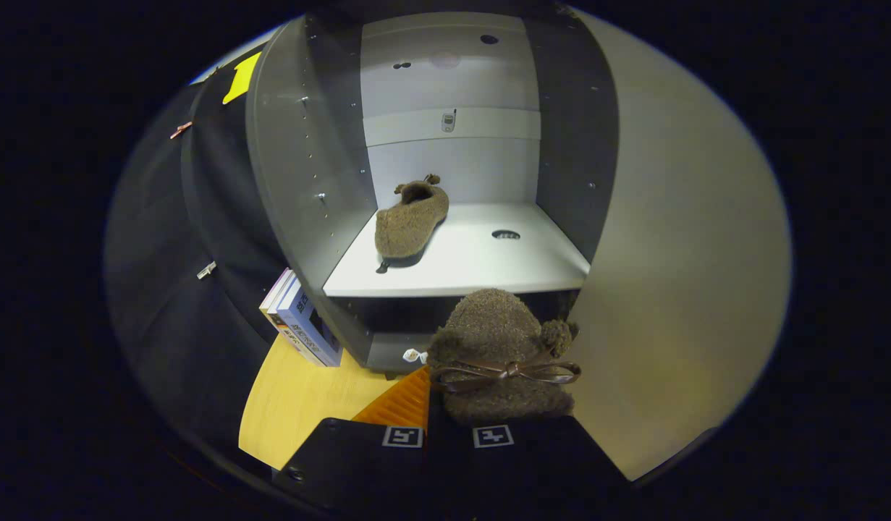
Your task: Open the shoe cabinet door, grab the shoes and put them into the shoe cabinet, then close the shoe cabinet door.
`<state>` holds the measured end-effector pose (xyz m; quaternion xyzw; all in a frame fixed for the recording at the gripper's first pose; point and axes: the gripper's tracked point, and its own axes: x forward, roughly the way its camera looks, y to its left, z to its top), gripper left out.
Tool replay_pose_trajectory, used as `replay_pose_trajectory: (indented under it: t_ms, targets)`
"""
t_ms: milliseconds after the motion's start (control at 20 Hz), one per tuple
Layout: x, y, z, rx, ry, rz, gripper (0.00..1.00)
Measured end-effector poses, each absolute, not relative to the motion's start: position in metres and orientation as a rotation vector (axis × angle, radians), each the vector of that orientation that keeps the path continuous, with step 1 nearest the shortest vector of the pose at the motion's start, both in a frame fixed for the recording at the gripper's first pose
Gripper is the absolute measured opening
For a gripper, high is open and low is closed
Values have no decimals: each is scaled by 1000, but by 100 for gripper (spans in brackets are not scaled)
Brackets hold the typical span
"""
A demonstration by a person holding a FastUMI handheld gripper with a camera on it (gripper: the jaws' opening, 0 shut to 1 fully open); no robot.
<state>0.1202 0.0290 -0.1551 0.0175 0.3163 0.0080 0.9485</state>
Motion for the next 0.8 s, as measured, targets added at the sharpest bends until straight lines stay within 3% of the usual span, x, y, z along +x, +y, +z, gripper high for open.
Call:
replay_pose_trajectory:
  t_ms: [300,800]
  targets:
    - [224,14,-131,3,593,-12,10]
    - [362,-9,-148,-14,595,-100,11]
